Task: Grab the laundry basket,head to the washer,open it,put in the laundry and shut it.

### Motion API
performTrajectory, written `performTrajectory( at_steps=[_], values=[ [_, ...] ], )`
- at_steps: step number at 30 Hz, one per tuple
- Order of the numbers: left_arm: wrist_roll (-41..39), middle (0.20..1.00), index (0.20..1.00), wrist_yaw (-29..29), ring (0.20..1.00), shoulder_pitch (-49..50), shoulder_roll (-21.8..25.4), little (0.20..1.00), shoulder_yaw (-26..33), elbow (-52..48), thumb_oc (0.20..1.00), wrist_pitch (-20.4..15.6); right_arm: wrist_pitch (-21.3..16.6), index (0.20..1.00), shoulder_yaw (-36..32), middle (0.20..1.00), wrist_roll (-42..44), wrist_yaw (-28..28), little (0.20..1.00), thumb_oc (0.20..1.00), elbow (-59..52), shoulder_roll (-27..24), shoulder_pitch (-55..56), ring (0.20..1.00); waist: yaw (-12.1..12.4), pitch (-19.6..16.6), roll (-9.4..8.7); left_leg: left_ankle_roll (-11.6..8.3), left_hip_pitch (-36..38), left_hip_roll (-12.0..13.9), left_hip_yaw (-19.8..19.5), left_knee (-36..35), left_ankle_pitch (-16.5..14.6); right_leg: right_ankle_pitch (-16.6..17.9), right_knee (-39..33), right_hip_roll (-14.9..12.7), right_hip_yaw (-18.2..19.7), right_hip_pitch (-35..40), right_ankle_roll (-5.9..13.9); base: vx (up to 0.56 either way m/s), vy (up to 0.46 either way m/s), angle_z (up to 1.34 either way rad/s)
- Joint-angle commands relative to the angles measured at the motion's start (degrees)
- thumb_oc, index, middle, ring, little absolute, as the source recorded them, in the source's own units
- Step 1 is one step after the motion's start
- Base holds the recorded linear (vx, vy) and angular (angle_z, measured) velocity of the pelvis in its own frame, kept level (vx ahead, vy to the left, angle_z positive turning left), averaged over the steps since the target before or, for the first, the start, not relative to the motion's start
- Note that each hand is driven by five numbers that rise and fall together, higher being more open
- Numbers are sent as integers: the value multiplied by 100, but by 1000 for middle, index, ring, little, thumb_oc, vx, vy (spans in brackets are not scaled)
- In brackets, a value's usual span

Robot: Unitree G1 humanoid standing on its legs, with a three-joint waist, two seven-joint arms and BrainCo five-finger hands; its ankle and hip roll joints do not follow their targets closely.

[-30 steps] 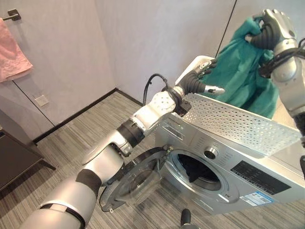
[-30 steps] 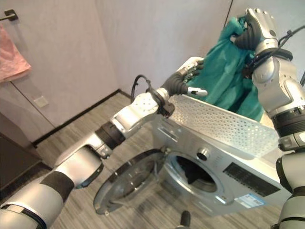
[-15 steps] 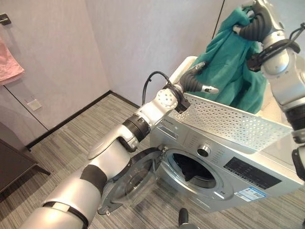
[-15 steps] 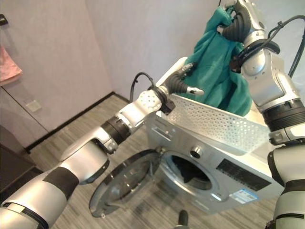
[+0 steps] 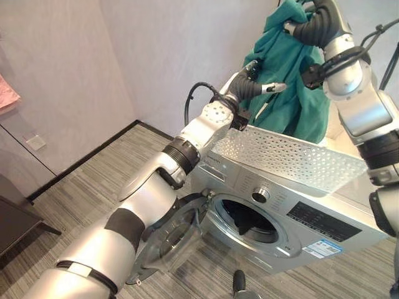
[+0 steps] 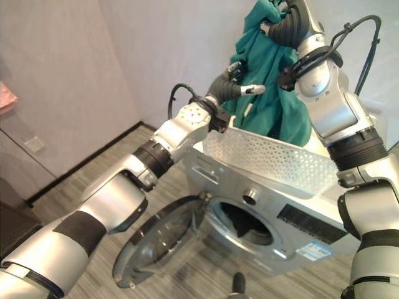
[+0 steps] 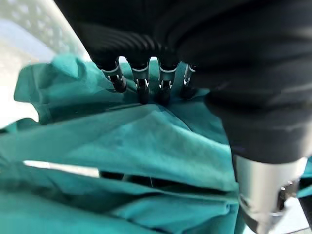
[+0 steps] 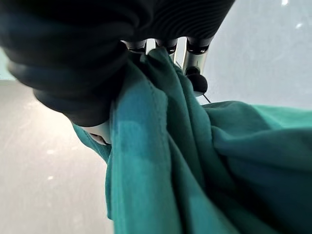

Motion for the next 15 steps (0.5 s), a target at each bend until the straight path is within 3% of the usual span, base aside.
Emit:
performTrajectory(
  at_steps=[1, 7, 8, 9, 10, 15],
  values=[
    [-159, 1000, 1000, -4, 1000, -888, 62, 1000, 13, 96, 1000, -449, -170, 200, -165, 200, 34, -233, 200, 200, 131, -298, -886, 200, 87, -64, 340, -150, -211, 287, 31, 16, -100, -1126, 84, 108, -40, 747, 335, 0, 0, 0],
    [-122, 1000, 1000, -136, 1000, -882, 127, 1000, -272, -609, 1000, -609, -269, 200, -235, 200, 71, -276, 200, 200, 66, -249, -751, 200, 26, -22, 432, -153, -188, 300, 98, 16, -99, -1134, 56, 136, 35, 729, 332, 0, 0, 0],
    [-76, 802, 802, -156, 802, -820, 154, 802, -295, -845, 802, -638, -279, 200, -287, 200, 11, -263, 200, 200, 63, -195, -650, 200, 21, -8, 438, -146, -179, 310, 118, 16, -111, -1133, 43, 149, 62, 719, 328, 0, 0, 0],
    [-74, 555, 555, -152, 555, -810, 158, 555, -301, -856, 555, -634, -278, 200, -297, 200, 7, -262, 200, 200, 58, -191, -639, 200, 24, -11, 433, -147, -177, 312, 123, 16, -112, -1133, 43, 151, 67, 718, 327, 14, -27, -7],
    [-53, 200, 200, -103, 200, -726, 160, 200, -265, -1005, 200, -677, -269, 200, -354, 200, -68, -239, 200, 200, 37, -134, -503, 200, 27, 0, 426, -147, -176, 327, 138, 16, -112, -1142, 36, 169, 83, 709, 315, 9, -20, -12],
    [0, 200, 200, -16, 200, -550, 56, 200, -169, -1158, 200, -718, -299, 200, -493, 200, -130, -269, 200, 200, 7, -65, -298, 200, 26, 20, 360, -158, -199, 366, 118, 16, -102, -1172, 27, 222, 115, 698, 286, 5, -31, -9]
  ],
)
